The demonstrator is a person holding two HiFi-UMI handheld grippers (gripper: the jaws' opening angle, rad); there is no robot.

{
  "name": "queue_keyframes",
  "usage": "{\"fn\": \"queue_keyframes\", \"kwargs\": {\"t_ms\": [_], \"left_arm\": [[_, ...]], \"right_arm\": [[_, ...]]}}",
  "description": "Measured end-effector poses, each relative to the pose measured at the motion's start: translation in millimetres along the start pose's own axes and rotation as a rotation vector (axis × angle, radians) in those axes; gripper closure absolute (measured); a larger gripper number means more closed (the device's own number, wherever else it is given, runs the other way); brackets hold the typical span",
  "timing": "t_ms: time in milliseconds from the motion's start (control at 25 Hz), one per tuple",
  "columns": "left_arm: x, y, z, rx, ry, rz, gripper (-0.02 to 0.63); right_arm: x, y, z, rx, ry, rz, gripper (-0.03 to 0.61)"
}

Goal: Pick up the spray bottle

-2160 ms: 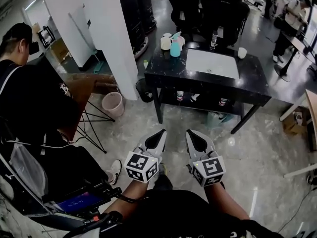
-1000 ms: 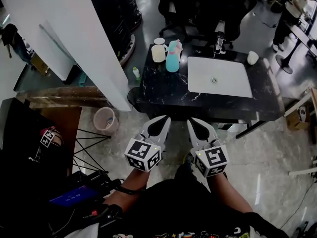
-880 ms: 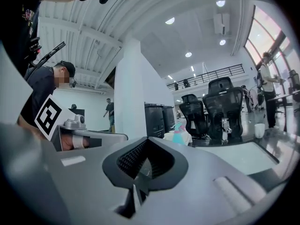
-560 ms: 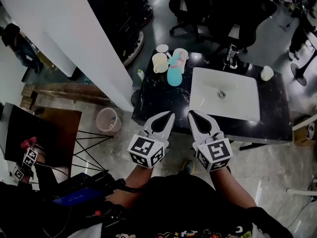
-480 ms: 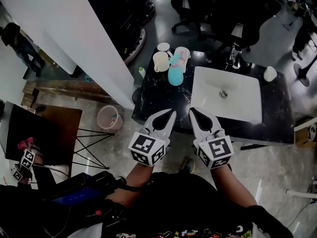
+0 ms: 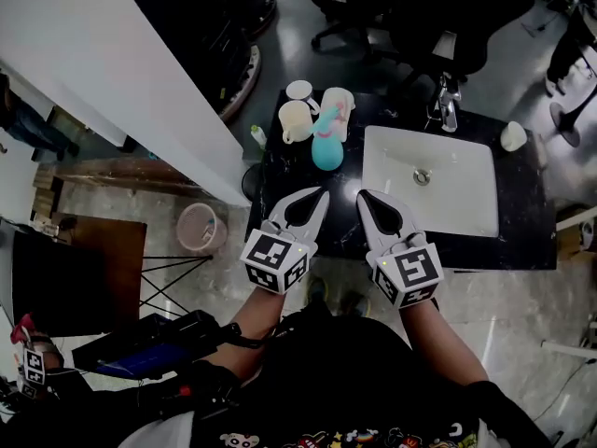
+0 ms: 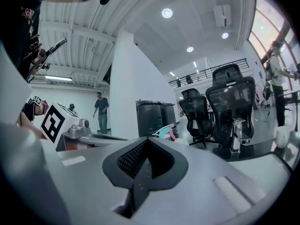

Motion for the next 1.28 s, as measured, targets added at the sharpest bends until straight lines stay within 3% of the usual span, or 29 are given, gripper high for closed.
{"fn": "queue_keyframes", "kwargs": {"t_ms": [400,800,1280], "left_arm": [[-4.7,33.1,69.0,-0.139,0.036,0.024,0.509],[-5.0,68.8,121.0,-0.195,0.081,0.04,0.407],[3.4,106.1,135.9,-0.253,0.13,0.018,0.403]], "right_arm": [[-3.1,58.7,4.9,-0.093,-0.01,0.047,0.555],[-9.0,82.6,-8.4,-0.193,-0.002,0.086,0.555],[-16.3,82.2,-26.6,-0.275,0.006,0.106,0.555]]}}
Point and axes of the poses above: the fingertips, and each gripper's own axes: y forward along the fingers, z to its left, x out of its top, the point moved 3 cm from there along -y, backward along the fingers, and after that the axes turned 10 degrees about -x, right-handed, at the moved point
